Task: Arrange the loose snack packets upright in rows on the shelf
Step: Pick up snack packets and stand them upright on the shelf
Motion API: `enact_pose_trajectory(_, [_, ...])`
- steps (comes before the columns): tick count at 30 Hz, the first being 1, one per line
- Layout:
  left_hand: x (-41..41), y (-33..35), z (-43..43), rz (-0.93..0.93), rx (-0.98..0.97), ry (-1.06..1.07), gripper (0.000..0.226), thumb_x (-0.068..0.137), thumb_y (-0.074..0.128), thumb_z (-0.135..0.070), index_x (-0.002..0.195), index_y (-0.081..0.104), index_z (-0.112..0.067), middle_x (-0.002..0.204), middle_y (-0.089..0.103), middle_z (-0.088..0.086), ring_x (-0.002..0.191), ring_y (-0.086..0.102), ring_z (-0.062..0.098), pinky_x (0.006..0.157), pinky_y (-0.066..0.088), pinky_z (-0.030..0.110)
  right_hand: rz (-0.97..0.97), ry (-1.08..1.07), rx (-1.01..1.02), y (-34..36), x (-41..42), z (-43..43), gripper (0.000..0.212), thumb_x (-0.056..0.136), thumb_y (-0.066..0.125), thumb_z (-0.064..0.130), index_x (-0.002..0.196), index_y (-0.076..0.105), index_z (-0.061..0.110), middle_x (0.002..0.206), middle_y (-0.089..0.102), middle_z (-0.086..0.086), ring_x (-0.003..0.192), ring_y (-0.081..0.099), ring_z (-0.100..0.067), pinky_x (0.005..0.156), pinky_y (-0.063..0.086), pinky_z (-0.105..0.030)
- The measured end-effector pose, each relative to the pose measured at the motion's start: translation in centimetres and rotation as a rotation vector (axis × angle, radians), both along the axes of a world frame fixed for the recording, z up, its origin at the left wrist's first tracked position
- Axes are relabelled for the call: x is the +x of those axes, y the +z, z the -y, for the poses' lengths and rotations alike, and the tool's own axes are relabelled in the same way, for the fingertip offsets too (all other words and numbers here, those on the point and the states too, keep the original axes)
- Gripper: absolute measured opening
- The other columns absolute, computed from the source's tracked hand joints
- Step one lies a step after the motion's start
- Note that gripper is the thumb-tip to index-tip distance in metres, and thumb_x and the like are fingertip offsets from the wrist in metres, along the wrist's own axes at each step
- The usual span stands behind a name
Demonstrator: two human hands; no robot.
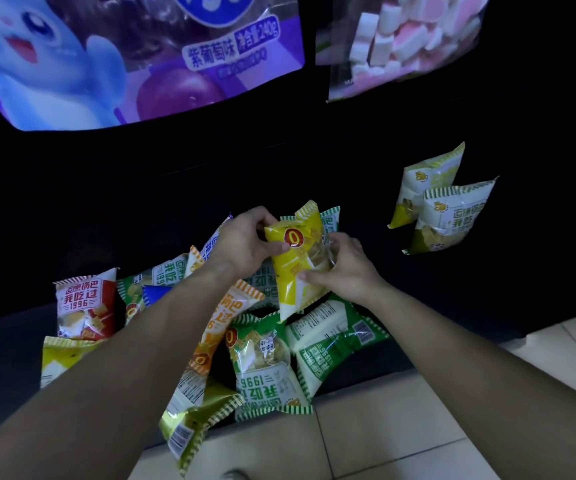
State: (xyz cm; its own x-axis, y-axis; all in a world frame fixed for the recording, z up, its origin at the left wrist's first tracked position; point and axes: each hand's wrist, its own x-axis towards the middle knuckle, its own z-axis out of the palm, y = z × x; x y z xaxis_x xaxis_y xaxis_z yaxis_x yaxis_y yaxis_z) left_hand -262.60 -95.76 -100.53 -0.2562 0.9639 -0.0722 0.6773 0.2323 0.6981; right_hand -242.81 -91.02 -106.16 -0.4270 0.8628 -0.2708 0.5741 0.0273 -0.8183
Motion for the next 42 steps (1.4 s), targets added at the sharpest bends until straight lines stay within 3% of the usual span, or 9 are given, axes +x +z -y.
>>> enact_pose_trajectory(4, [0.1, 0.5, 0.5, 0.042, 0.066, -0.031, 0.027, 0.076, 0.085, -0.021, 0.092, 0.064, -0.017, 0.098, 0.07, -0.001, 0.093, 0.066, 0.018, 0.081, 0.054, 0.032, 0.001, 0.025, 0.001, 1.6, 1.8, -0.1, 0.12, 0.062, 0.085, 0.058, 0.156, 0.017, 0.024, 0.152, 0.036, -0.005, 0.135, 0.042, -0.022, 0.109, 0.04, -0.041])
enact_pose_trajectory(10, [3.5, 2.2, 0.0, 0.069, 0.105, -0.087, 0.032, 0.076, 0.084, -0.015, 0.083, 0.059, -0.032, 0.105, 0.07, 0.004, 0.096, 0.07, 0.021, 0.081, 0.059, 0.047, 0.353, 0.153, 0.182, 4.6, 8.9, 0.1, 0.09, 0.084, 0.067, 0.057, 0.154, 0.024, 0.02, 0.151, 0.035, -0.009, 0.137, 0.04, -0.025, 0.107, 0.041, -0.043])
enact_pose_trajectory(14, [9.4, 3.1, -1.5, 0.064, 0.108, -0.178, 0.026, 0.079, 0.081, -0.009, 0.088, 0.059, -0.018, 0.099, 0.07, 0.001, 0.078, 0.072, 0.017, 0.067, 0.059, 0.04, 0.493, 0.097, 0.098, 4.7, 14.8, 0.0, 0.079, 0.088, 0.064, 0.054, 0.151, 0.032, 0.02, 0.153, 0.033, -0.01, 0.137, 0.039, -0.029, 0.108, 0.04, -0.041])
enact_pose_trajectory(18, [15.9, 2.5, -3.9, 0.099, 0.119, -0.259, 0.028, 0.079, 0.082, -0.011, 0.083, 0.06, -0.028, 0.095, 0.071, -0.007, 0.082, 0.072, 0.013, 0.074, 0.06, 0.035, 0.533, 0.036, 0.006, 3.8, 20.6, 0.0, 0.07, 0.088, 0.064, 0.052, 0.145, 0.041, 0.019, 0.143, 0.041, -0.011, 0.125, 0.049, -0.028, 0.1, 0.043, -0.034])
enact_pose_trajectory(26, [25.8, -4.1, -10.0, -0.045, 0.112, -0.277, 0.027, 0.081, 0.078, -0.014, 0.097, 0.057, -0.021, 0.105, 0.055, -0.003, 0.09, 0.06, 0.022, 0.078, 0.049, 0.035, 0.502, -0.047, -0.107, 0.4, 25.6, -0.7, 0.065, 0.092, 0.061, 0.044, 0.145, 0.041, 0.012, 0.141, 0.043, -0.013, 0.124, 0.048, -0.027, 0.095, 0.042, -0.029])
enact_pose_trajectory(31, [26.8, -6.8, -11.1, -0.108, 0.148, -0.269, 0.029, 0.085, 0.073, -0.016, 0.108, 0.055, -0.017, 0.113, 0.056, -0.001, 0.1, 0.058, 0.025, 0.082, 0.047, 0.036, 0.496, -0.031, -0.136, -1.5, 24.9, -1.2, 0.065, 0.093, 0.06, 0.043, 0.146, 0.039, 0.013, 0.143, 0.04, -0.012, 0.125, 0.048, -0.028, 0.098, 0.043, -0.034])
enact_pose_trajectory(34, [26.3, -7.3, -10.8, -0.179, 0.155, -0.295, 0.035, 0.087, 0.07, -0.026, 0.118, 0.054, -0.027, 0.123, 0.055, -0.003, 0.102, 0.059, 0.023, 0.083, 0.049, 0.039, 0.495, -0.028, -0.139, -2.0, 24.0, -1.3, 0.062, 0.091, 0.061, 0.045, 0.142, 0.042, 0.014, 0.141, 0.041, -0.011, 0.125, 0.048, -0.029, 0.1, 0.044, -0.038])
enact_pose_trajectory(38, [25.2, -6.7, -10.6, -0.129, 0.091, -0.31, 0.051, 0.084, 0.074, -0.03, 0.129, 0.052, -0.037, 0.129, 0.056, -0.005, 0.1, 0.064, 0.021, 0.088, 0.054, 0.044, 0.528, 0.0, -0.131, -1.7, 23.1, -1.2, 0.061, 0.092, 0.06, 0.045, 0.141, 0.042, 0.014, 0.14, 0.04, -0.011, 0.122, 0.049, -0.029, 0.099, 0.046, -0.041])
enact_pose_trajectory(42, [22.5, -4.6, -9.2, -0.161, 0.005, -0.313, 0.07, 0.085, 0.075, -0.034, 0.145, 0.041, -0.031, 0.141, 0.054, -0.002, 0.111, 0.062, 0.018, 0.092, 0.052, 0.036, 0.552, 0.043, -0.099, -0.1, 21.8, -0.8, 0.062, 0.092, 0.061, 0.045, 0.142, 0.042, 0.013, 0.142, 0.04, -0.011, 0.124, 0.049, -0.028, 0.099, 0.045, -0.039])
